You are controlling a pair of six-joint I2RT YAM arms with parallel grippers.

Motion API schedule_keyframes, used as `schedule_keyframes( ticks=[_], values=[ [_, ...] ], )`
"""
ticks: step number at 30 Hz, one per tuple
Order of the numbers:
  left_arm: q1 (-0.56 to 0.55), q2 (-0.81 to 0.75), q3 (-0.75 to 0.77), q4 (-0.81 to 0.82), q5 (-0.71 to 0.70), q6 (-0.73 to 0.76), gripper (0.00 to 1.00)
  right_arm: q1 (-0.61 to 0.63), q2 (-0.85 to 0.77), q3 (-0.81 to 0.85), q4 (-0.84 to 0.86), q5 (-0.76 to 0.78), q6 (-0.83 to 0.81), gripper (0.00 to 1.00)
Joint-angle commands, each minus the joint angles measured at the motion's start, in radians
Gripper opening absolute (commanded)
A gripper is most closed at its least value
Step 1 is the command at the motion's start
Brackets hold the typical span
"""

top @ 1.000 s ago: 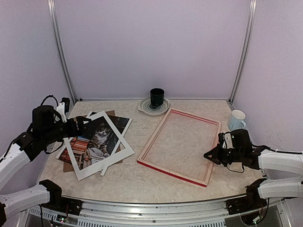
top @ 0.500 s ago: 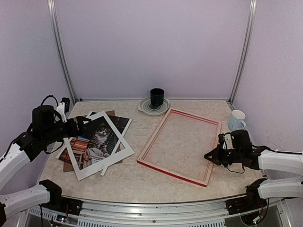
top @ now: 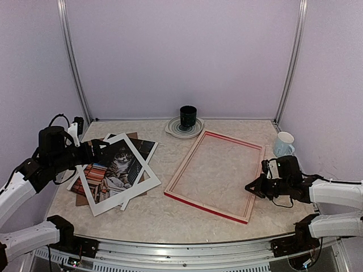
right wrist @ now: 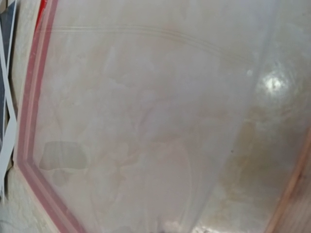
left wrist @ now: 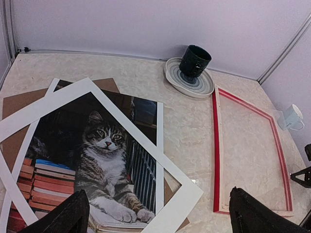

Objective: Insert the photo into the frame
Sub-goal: Place the glass panel at the frame body.

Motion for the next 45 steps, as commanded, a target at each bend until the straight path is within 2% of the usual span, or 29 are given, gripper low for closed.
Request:
schedule_keyframes(
  ticks=[1,19,31,39,45],
  values=[
    [0.007,-0.006,-0.012,0.022,0.005,0.008,0.99,-0.011,-0.019,0.015,0.0,0.018,-0.05,0.0],
    [0.007,-0.009,-0.013,0.021,0.003,0.006,0.99,-0.011,-0.015,0.052,0.034,0.039,-0.139,0.0],
    [0.006,-0.009,-0.013,0.021,0.003,0.006,0.99,-0.011,0.041,0.048,0.079,0.028,-0.116,0.0],
    [0.007,-0.015,-0.013,0.02,0.001,0.006,0.99,-0.011,0.064,0.037,0.107,0.006,-0.103,0.04],
    [0.007,-0.014,-0.013,0.02,0.004,0.006,0.99,-0.012,0.062,0.037,0.093,0.004,-0.103,0.14]
  ],
)
